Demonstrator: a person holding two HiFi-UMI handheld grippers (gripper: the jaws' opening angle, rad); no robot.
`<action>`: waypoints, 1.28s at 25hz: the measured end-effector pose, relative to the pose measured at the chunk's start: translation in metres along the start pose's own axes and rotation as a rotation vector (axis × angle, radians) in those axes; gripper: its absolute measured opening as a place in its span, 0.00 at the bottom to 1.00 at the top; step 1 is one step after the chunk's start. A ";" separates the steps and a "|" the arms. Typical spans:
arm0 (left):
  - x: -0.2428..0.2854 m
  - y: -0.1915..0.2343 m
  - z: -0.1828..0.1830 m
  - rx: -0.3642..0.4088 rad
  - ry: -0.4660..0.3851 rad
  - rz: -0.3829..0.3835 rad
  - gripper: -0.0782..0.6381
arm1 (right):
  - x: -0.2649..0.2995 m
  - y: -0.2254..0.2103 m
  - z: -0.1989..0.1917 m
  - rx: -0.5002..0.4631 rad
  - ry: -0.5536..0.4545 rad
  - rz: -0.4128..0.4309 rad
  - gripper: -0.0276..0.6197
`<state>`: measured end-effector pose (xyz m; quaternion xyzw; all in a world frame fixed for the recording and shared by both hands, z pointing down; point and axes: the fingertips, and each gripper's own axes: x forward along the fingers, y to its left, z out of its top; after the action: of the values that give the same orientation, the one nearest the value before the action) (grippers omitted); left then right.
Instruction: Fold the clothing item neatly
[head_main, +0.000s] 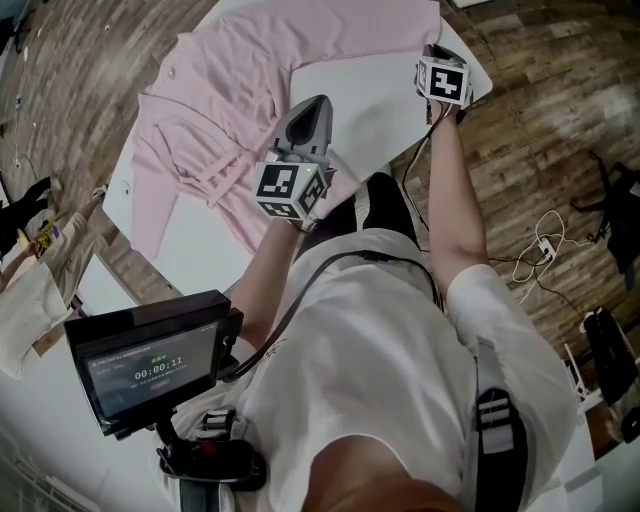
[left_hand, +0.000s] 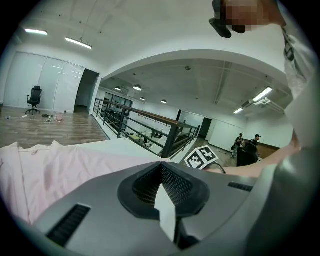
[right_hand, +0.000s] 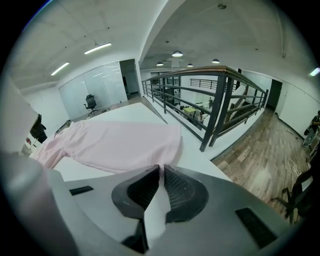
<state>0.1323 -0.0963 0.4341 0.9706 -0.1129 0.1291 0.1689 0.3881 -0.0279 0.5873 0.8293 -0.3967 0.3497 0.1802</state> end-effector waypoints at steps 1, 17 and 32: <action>-0.001 0.001 0.000 -0.001 -0.002 0.003 0.11 | -0.002 0.002 0.003 -0.008 -0.016 0.004 0.10; -0.019 0.052 0.019 -0.059 -0.082 0.174 0.11 | -0.038 0.154 0.130 -0.424 -0.389 0.254 0.10; -0.075 0.109 0.001 -0.142 -0.113 0.412 0.11 | -0.026 0.288 0.131 -0.610 -0.405 0.507 0.10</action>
<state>0.0330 -0.1830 0.4436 0.9184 -0.3270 0.0978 0.2001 0.2084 -0.2687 0.4844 0.6664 -0.7000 0.0801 0.2439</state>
